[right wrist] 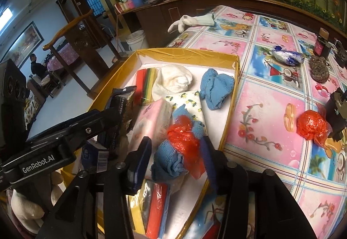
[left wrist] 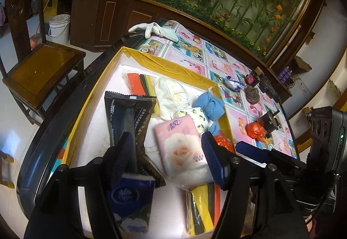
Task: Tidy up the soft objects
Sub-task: 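Carry the pink pack and red bag into the box and open both tools, then withdraw both tools from the box back over the table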
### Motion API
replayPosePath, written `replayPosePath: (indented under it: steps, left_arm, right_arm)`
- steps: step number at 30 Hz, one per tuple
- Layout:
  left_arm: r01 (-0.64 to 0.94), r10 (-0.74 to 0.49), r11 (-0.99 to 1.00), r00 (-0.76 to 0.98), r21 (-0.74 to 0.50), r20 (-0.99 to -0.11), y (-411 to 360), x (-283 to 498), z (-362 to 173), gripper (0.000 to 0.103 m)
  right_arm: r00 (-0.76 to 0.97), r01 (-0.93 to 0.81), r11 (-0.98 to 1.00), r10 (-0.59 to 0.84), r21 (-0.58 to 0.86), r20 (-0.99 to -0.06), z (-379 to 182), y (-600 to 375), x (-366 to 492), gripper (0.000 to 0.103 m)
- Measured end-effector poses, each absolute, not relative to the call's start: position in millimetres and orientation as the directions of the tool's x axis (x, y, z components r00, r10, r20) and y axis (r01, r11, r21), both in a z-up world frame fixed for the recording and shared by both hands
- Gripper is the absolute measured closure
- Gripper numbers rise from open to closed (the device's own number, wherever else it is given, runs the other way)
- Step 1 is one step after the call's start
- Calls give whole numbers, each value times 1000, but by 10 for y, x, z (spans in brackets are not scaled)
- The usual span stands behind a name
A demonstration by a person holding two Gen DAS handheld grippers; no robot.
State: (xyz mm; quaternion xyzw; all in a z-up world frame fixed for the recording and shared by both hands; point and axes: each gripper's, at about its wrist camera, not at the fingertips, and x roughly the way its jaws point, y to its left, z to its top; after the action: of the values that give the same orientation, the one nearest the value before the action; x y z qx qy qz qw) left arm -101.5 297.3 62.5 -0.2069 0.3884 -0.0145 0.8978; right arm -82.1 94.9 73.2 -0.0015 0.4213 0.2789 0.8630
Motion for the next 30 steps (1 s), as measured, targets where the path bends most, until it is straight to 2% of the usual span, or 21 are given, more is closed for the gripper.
replayPosePath:
  steps: [4,9,15,30]
  left_arm:
    - [-135,-181,910,723,-393,-667,2938,-1182,753,38]
    - [-129,-193,895,752,-428,-631,2851,-1380,888,31]
    - [-95,-228,886,763,-455,-604,2630,-1536,969,31]
    - [-23,-276,909,714,-415,-643,1947,-1587,944,31]
  right_arm:
    - [513,-495,841,487,219,-707,795,859,-950,42]
    - [546,-497,843,486,203,-682,858,679,-1137,29]
    - [593,-486,856,470,176,-654,928,397,-1376,19]
    - [685,-399,903,410,161,-603,992,-442,-1774,14]
